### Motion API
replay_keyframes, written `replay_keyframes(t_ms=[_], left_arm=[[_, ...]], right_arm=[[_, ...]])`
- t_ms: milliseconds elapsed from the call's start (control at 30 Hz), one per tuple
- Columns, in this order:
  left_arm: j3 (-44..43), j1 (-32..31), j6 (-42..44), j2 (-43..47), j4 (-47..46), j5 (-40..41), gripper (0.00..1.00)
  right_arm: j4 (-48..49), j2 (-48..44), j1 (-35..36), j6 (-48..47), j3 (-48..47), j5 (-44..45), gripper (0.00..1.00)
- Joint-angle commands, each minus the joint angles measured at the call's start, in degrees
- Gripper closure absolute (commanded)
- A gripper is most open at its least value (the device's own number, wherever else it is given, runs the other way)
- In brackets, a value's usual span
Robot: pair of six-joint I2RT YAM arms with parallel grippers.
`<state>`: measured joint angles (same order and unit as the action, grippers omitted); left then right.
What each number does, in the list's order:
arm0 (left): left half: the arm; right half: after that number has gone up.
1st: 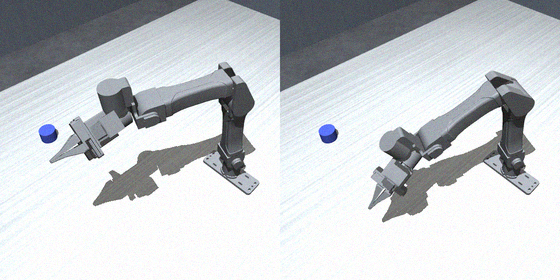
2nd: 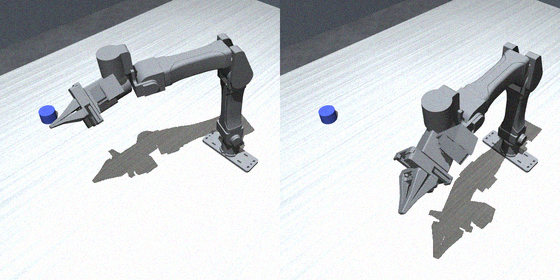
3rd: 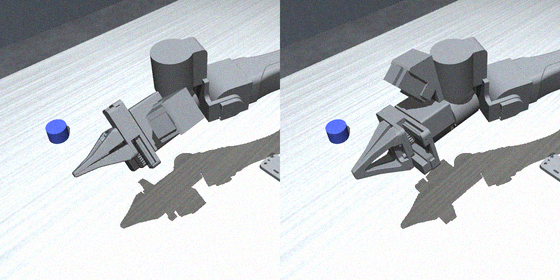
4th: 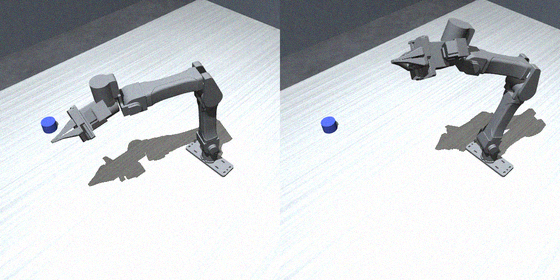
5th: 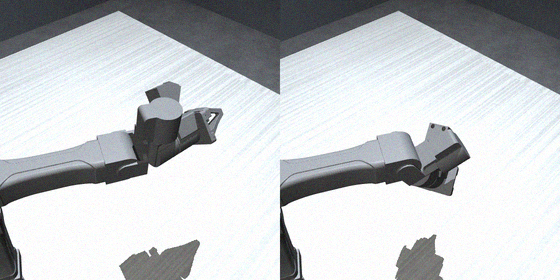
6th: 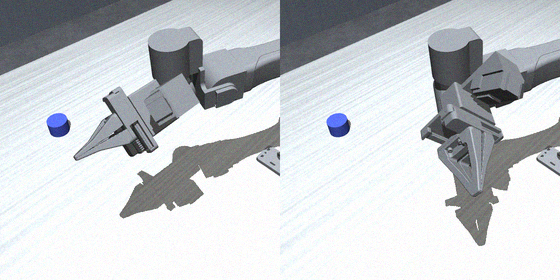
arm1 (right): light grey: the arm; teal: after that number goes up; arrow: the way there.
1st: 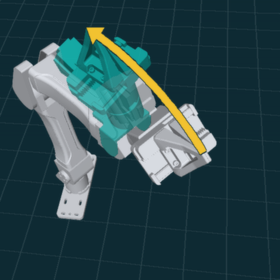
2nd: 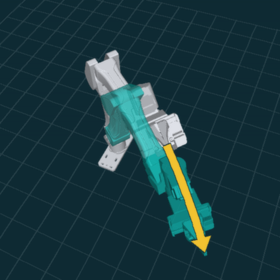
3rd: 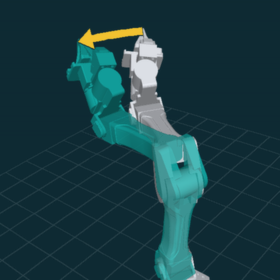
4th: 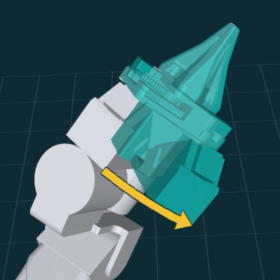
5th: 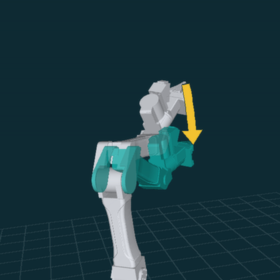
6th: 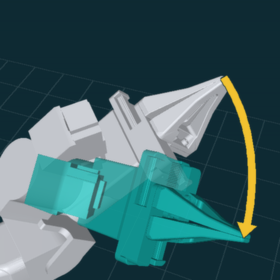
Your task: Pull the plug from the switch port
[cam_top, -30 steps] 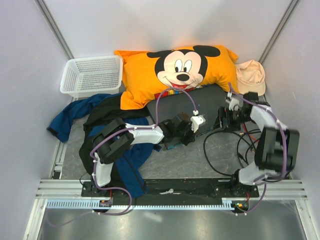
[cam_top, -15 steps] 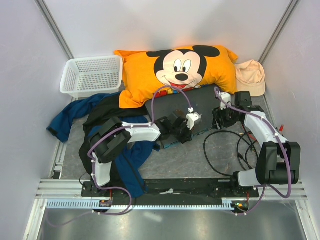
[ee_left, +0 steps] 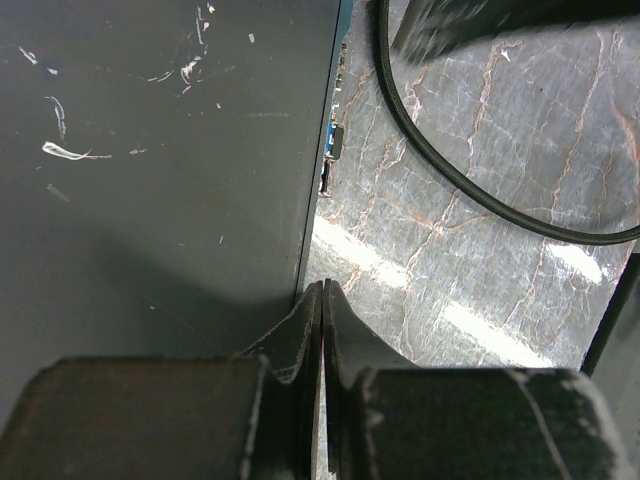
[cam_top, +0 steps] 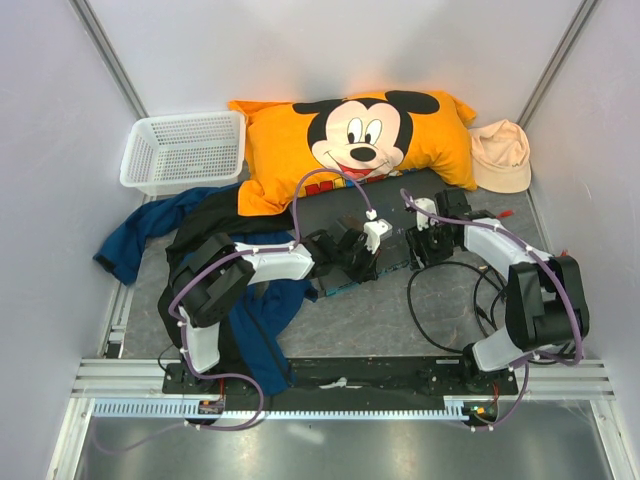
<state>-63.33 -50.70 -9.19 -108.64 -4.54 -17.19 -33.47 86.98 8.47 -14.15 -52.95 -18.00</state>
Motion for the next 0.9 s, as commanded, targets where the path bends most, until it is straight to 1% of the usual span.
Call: replay_keyframes(t_ms=[0,467,567,600,633,667,700,733,767,833,867], left_arm=[[1.02,4.55,0.84,0.80,1.20,9.81,0.94],[0.75,4.55,0.49,0.62,1.11,10.33,0.93],[0.75,4.55,0.49,0.62,1.11,10.51,0.93],[0.75,4.55,0.49,0.62,1.02,10.68,0.93],[0.84,4.55,0.40,0.62,1.02,10.86,0.93],[0.84,4.55,0.40,0.62,1.02,11.04,0.93],[0.84,4.55,0.31,0.71,1.02,11.04,0.93],[0.93,4.55,0.31,0.71,1.02,11.13,0.93],[0.93,4.55,0.31,0.80,1.02,11.04,0.93],[1.10,4.55,0.31,0.80,0.84,11.13,0.93],[1.19,4.55,0.23,0.97,0.67,11.21,0.93]], right_arm=[[-0.10,1.88,0.67,2.64,-2.33,4.99,0.43],[9.30,2.14,2.69,5.01,2.14,7.18,0.47],[11.58,2.93,2.60,4.93,3.20,8.85,0.58],[12.55,2.93,2.60,4.66,3.38,8.60,0.76],[12.90,3.19,2.60,4.31,3.64,8.51,0.84],[13.26,3.20,2.60,4.22,3.99,8.07,0.90],[12.74,3.20,2.60,4.31,4.08,7.72,1.00],[11.77,2.94,2.69,3.79,3.91,7.37,1.00],[8.63,2.67,2.69,2.74,3.47,5.80,0.99],[4.40,1.79,3.92,-2.26,1.98,7.00,0.99],[0.03,1.62,4.18,-6.55,1.62,7.36,0.99]])
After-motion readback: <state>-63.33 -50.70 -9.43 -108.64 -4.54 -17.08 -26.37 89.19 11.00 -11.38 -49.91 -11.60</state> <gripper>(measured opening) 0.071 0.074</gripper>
